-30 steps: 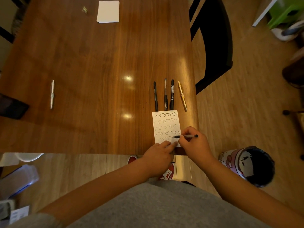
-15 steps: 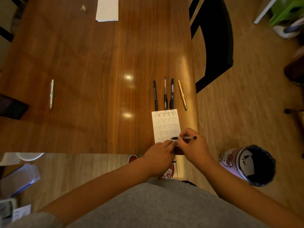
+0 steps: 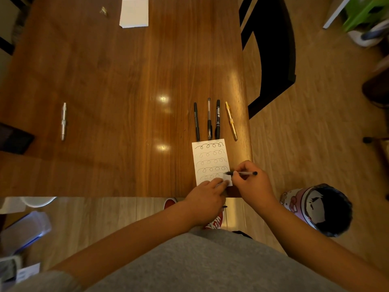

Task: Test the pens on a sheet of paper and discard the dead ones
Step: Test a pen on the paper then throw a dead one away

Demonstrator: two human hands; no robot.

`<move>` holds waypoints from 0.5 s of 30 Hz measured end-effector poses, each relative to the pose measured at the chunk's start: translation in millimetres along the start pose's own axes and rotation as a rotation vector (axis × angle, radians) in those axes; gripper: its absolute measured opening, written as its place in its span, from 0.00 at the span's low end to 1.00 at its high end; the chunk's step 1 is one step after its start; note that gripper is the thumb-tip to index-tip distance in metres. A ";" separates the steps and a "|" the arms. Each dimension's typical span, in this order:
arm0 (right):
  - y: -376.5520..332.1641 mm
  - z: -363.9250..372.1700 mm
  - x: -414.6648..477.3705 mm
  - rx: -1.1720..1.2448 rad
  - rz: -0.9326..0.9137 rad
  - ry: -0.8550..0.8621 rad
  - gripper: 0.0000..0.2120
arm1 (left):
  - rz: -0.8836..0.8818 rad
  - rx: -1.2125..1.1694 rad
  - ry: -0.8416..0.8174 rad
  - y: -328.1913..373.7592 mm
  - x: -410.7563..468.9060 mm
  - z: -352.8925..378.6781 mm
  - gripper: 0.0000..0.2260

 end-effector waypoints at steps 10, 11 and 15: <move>0.0 0.5 -6.0 -0.027 -0.007 -0.021 0.10 | -0.031 -0.075 0.001 -1.2 1.3 -2.7 0.15; -0.9 2.0 -6.6 -0.021 -0.013 -0.029 0.11 | -0.029 -0.077 -0.001 -0.9 1.4 -2.7 0.15; -2.9 5.3 -6.0 0.011 -0.018 -0.031 0.11 | -0.022 -0.057 -0.020 0.5 1.8 -1.2 0.15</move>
Point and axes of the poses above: each hand's wrist, its own x-axis towards the middle knuckle, its own z-axis out of the palm, y = z × x, the point moved 8 cm from there along x, towards the middle knuckle, and after that the axes turned 1 degree about z, right-handed, at the moved point
